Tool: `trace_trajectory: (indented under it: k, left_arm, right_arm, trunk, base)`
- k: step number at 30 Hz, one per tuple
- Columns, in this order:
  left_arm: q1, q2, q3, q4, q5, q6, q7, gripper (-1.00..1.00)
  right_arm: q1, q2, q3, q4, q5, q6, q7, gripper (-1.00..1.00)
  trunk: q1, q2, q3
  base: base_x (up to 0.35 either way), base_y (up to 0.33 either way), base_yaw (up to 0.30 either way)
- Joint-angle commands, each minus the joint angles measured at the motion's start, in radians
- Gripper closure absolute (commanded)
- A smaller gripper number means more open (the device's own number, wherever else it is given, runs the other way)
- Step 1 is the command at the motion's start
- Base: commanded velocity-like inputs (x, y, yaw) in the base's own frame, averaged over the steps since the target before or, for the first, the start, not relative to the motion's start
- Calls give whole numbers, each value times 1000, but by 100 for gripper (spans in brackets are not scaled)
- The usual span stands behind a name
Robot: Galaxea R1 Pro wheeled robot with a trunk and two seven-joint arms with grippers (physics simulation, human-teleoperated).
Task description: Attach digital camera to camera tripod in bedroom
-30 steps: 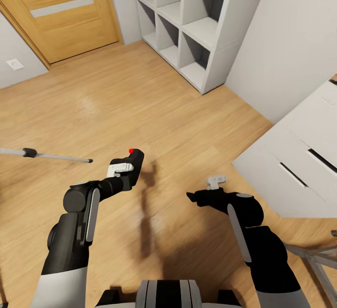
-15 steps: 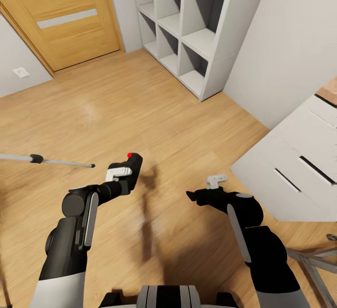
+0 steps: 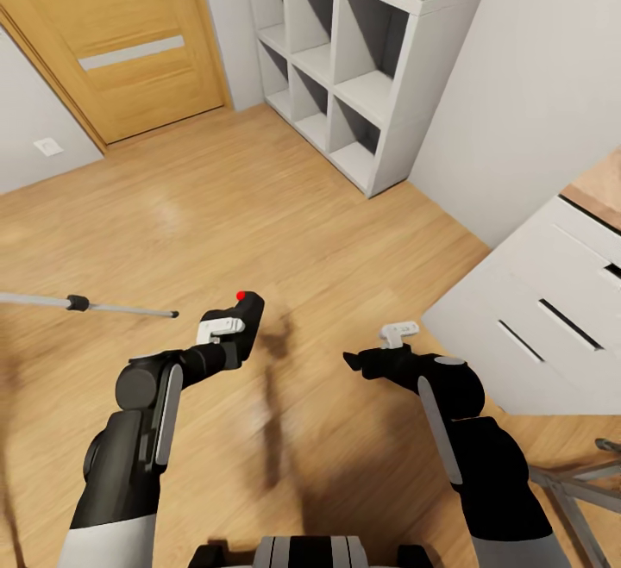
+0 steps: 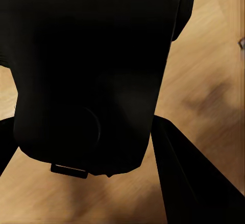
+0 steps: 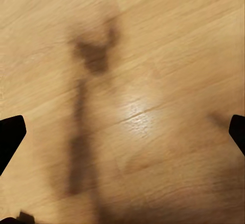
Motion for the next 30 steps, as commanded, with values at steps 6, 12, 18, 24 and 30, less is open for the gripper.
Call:
trace_trajectory:
  k: [6, 12, 18, 24, 30]
  left_arm:
    - [46, 2, 3, -1, 69, 4, -13, 100]
    - [73, 1, -2, -4, 94, 4, -15, 100]
    - [110, 1, -2, -5, 99, 4, -16, 100]
    - [128, 2, 2, -5, 99, 4, -16, 100]
    - [131, 3, 5, -4, 98, 4, -13, 100]
  right_arm:
    - [0, 1, 0, -1, 1, 4, 2, -100]
    - [22, 4, 41, -1, 2, -48, 0, -100]
    - [30, 5, 60, -1, 2, -67, -2, -100]
    - [32, 5, 62, -1, 2, -72, -2, -100]
    - [31, 5, 61, -2, 2, -73, -2, -100]
  trunk:
    - [0, 0, 9]
    - [0, 0, 19]
    - [-8, 14, 36]
    - [-31, 56, 64]
    - [-54, 98, 93]
  base:
    - [0, 0, 0]
    - [0, 0, 0]
    - [0, 0, 0]
    - [0, 0, 0]
    - [0, 0, 0]
